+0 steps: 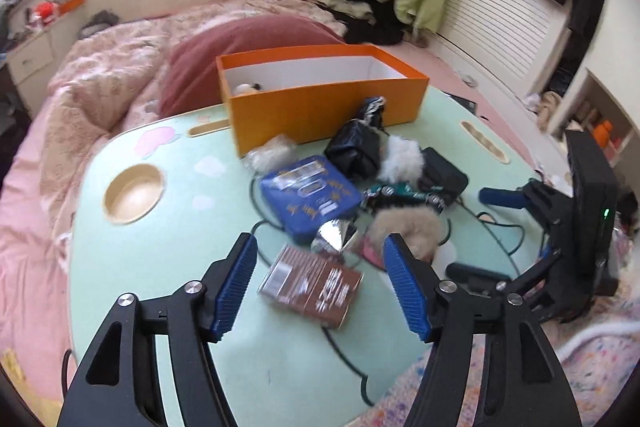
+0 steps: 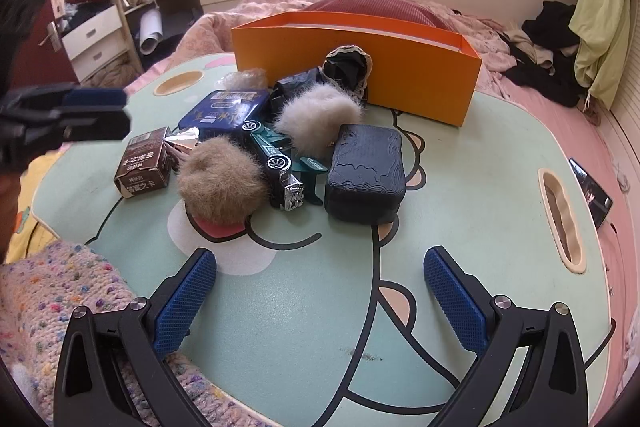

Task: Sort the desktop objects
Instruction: 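Move the right gripper into the orange box toward the dog keychain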

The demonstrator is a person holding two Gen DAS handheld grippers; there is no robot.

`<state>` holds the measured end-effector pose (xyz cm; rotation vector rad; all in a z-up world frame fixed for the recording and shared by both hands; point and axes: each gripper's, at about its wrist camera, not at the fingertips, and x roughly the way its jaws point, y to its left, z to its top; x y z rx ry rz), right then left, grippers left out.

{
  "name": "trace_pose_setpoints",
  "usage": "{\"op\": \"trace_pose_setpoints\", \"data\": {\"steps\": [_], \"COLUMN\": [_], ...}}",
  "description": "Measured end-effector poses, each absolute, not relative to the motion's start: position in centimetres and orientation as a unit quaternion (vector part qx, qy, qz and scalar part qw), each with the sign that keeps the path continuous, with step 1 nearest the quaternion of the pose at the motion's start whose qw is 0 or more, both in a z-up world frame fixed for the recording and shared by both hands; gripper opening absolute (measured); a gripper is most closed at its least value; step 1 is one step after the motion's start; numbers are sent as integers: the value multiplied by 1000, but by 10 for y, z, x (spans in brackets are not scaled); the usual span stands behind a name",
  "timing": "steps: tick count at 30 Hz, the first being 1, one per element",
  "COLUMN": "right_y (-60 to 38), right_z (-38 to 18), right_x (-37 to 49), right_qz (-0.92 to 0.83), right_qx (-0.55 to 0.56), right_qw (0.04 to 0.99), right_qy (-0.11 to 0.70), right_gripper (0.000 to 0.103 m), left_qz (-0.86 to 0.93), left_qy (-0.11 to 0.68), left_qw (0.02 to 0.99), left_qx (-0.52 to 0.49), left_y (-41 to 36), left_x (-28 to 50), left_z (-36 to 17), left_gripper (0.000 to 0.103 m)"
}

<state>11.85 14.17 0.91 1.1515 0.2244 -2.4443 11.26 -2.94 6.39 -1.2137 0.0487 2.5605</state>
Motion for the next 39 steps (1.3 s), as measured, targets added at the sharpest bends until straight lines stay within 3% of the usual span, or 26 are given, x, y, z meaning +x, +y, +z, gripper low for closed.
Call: {"op": "trace_pose_setpoints", "data": {"steps": [1,3,12,15,21,25,31,36,39], "right_y": [142,142,141,141,138,126,104,84,72], "right_z": [9,9,9,9,13,42,107,80,43], "right_x": [119,119,118,119,115,104,7,-110,-153], "right_qz": [-881,-881,-881,-881,-871,-848,-848,-767,-734], "right_qx": [415,415,415,415,434,445,462,578,628], "right_qw": [213,213,213,213,216,280,258,230,182], "right_qy": [81,81,82,82,86,68,-20,-154,-184], "right_gripper": [103,103,103,103,103,103,103,75,69], "left_qz": [901,901,888,885,886,886,886,886,887], "left_qy": [30,56,36,38,38,36,36,36,35], "left_qw": [115,83,110,114,122,121,120,120,119], "left_qx": [-418,-422,-445,-451,-447,-446,-446,-446,-445], "left_y": [-29,-29,-29,-25,-23,-24,-24,-24,-24], "left_x": [122,132,125,120,121,122,121,121,122], "left_z": [58,45,17,12,13,13,13,13,13], "left_gripper": [79,79,87,103,103,103,103,103,103]}}
